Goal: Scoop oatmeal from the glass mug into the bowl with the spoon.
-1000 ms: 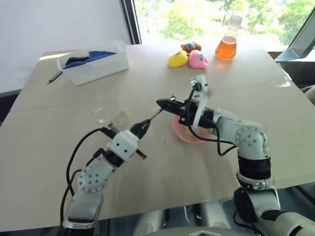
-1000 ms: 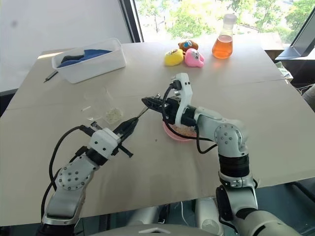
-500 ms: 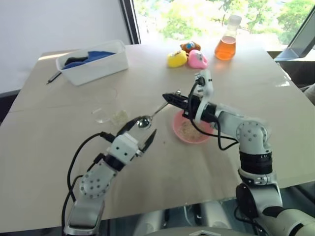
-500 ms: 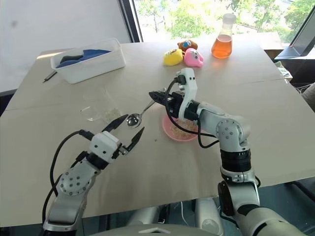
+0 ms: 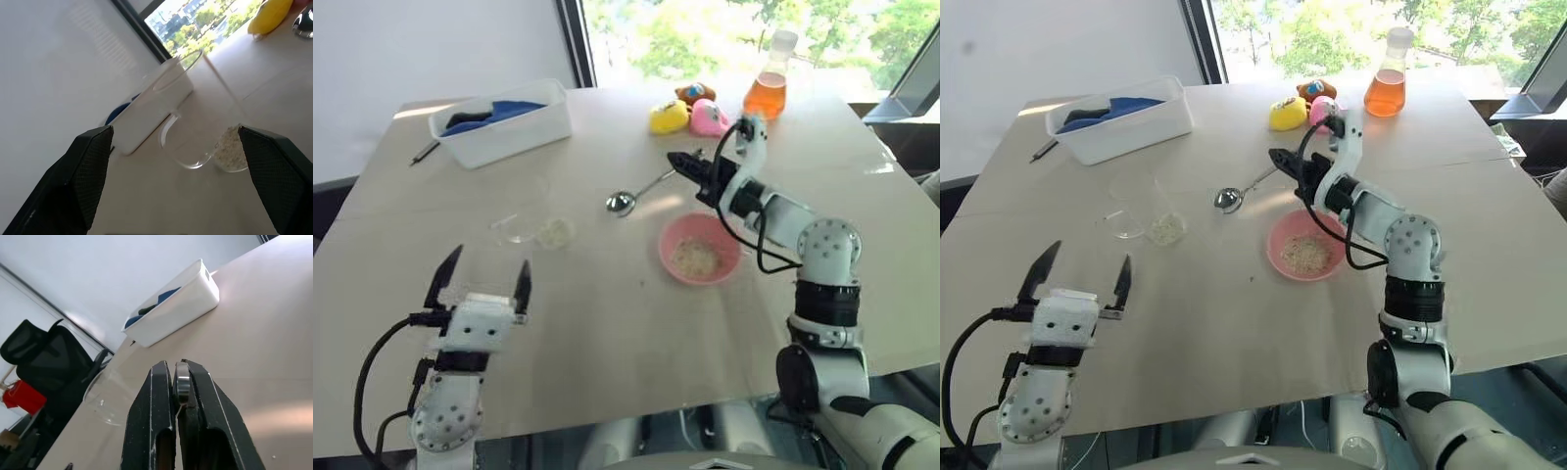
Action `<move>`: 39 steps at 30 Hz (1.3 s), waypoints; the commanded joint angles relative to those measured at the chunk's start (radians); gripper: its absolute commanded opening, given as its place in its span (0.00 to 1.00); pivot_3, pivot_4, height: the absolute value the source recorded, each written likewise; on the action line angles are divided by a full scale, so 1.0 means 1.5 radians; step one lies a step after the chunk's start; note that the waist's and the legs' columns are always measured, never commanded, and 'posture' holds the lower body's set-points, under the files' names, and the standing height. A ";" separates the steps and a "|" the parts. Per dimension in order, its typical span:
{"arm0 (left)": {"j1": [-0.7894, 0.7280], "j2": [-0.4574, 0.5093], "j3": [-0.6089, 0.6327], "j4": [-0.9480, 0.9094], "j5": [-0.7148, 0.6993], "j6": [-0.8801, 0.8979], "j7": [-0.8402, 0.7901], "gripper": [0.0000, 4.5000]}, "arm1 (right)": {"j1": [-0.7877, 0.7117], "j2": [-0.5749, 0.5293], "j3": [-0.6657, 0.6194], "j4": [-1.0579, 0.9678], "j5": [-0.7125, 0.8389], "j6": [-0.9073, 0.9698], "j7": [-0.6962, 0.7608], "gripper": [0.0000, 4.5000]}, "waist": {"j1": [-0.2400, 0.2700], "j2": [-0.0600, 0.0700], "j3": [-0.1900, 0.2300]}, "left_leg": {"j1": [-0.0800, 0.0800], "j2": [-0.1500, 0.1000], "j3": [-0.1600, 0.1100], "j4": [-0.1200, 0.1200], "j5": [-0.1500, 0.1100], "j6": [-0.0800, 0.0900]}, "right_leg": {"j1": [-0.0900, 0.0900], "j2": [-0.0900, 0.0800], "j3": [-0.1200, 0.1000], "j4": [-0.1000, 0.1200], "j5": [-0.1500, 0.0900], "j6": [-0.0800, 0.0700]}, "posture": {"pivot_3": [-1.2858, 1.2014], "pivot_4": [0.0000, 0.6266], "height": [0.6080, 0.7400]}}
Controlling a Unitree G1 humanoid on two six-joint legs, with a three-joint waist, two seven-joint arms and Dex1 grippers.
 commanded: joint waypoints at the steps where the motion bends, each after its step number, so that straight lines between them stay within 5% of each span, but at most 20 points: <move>1: -0.030 0.029 0.036 0.052 -0.025 -0.011 0.002 0.98 | -0.041 -0.022 -0.044 0.018 0.045 0.023 -0.015 0.00 | 0.000 0.000 0.000 | 0.000 0.000 0.000 0.000 0.000 0.000 | 0.000 0.000 0.000 0.000 0.000 0.000 | 0.52 0.24 1.00; 11: -0.108 0.097 0.039 0.186 -0.086 -0.046 -0.046 0.98 | -0.049 -0.038 -0.057 0.022 0.054 0.033 -0.040 0.00 | -0.003 0.000 0.000 | -0.002 0.000 0.001 0.000 0.000 0.000 | -0.002 0.000 0.001 0.000 0.000 0.000 | 0.52 0.24 1.00; 18: -0.263 0.152 0.001 0.330 -0.083 -0.049 -0.080 0.98 | -0.028 -0.037 -0.033 0.002 0.033 0.015 -0.034 0.00 | -0.003 0.000 0.000 | -0.004 0.000 0.000 0.001 0.000 0.000 | -0.004 0.000 0.000 0.000 0.000 0.000 | 0.52 0.24 1.00; 39: -0.348 0.145 -0.030 0.405 -0.069 -0.066 -0.017 0.98 | 0.001 -0.028 -0.004 -0.020 0.013 -0.019 -0.031 0.00 | -0.004 0.000 -0.001 | -0.005 -0.001 -0.001 0.001 0.001 -0.001 | -0.006 -0.001 0.000 0.002 0.000 0.000 | 0.52 0.24 1.00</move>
